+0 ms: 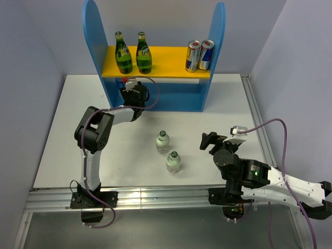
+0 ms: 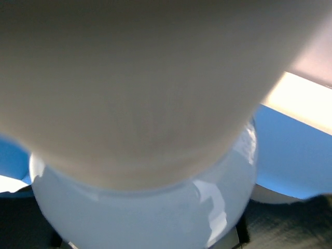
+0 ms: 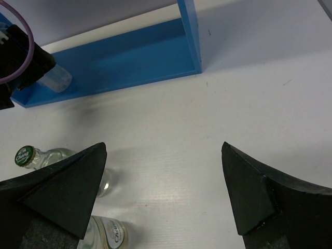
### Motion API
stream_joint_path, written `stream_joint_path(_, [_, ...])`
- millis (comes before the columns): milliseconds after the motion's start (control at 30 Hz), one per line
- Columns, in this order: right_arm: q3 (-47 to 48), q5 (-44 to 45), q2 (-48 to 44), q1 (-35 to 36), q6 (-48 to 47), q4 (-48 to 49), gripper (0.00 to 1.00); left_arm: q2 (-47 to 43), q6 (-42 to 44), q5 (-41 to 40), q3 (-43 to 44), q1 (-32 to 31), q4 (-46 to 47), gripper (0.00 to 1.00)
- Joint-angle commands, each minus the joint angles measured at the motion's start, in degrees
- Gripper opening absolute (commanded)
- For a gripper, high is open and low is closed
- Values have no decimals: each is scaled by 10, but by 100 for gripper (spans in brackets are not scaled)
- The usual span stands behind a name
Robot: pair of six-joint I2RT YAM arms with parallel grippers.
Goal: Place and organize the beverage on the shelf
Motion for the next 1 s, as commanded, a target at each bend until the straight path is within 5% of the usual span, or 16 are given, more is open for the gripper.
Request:
stream_joint_path(0, [-4, 10, -3, 3, 3, 19, 98, -9, 12, 9, 46, 7, 44, 33])
stream_joint_path(33, [-4, 10, -3, 3, 3, 20, 98, -10, 15, 9, 43, 7, 46, 49])
stream_joint_path(233, [-4, 10, -3, 3, 5, 17, 98, -14, 23, 13, 44, 7, 41, 96])
stream_joint_path(967, [-4, 13, -2, 2, 13, 10, 98, -108, 42, 97, -71, -11, 19, 99])
